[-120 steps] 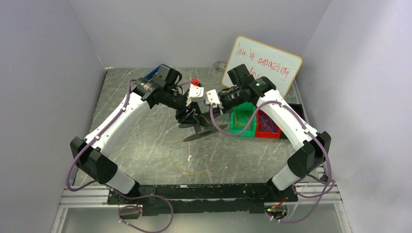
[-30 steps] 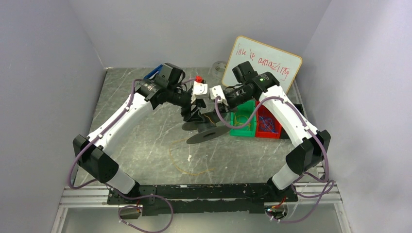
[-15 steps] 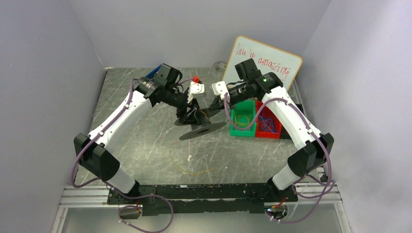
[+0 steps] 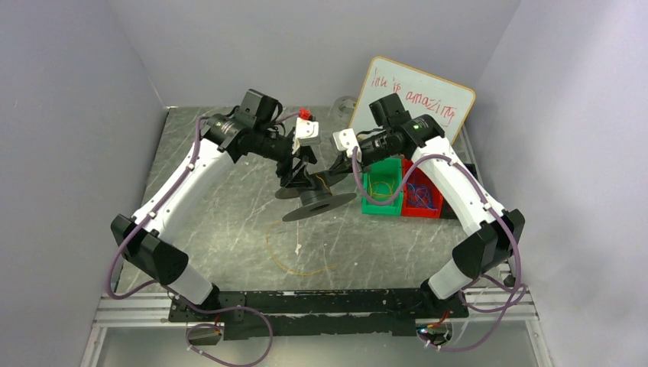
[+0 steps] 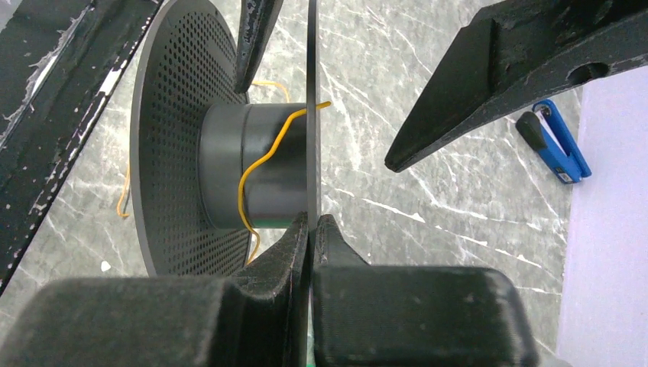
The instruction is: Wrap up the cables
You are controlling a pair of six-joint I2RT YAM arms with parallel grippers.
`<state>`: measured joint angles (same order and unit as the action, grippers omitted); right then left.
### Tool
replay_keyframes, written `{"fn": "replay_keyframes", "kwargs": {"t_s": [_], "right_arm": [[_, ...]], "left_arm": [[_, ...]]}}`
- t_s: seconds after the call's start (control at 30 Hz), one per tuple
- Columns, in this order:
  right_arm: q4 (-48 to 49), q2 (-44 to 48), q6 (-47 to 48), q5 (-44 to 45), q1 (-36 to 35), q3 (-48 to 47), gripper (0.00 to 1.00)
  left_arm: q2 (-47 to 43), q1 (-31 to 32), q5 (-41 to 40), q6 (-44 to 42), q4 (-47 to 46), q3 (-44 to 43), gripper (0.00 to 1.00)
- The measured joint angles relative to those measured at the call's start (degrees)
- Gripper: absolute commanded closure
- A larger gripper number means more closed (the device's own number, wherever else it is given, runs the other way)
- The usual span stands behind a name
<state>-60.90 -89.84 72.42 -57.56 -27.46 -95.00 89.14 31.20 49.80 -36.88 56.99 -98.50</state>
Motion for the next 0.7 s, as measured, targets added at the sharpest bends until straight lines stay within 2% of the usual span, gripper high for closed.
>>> {"fn": "replay_keyframes", "kwargs": {"t_s": [0.7], "right_arm": [[-0.76,-0.68,1.22,-0.02,0.02,-0.02,1.0]], "left_arm": [[2.75,1.55,0.33,-1.64,1.79,-0.83,0.28]]}}
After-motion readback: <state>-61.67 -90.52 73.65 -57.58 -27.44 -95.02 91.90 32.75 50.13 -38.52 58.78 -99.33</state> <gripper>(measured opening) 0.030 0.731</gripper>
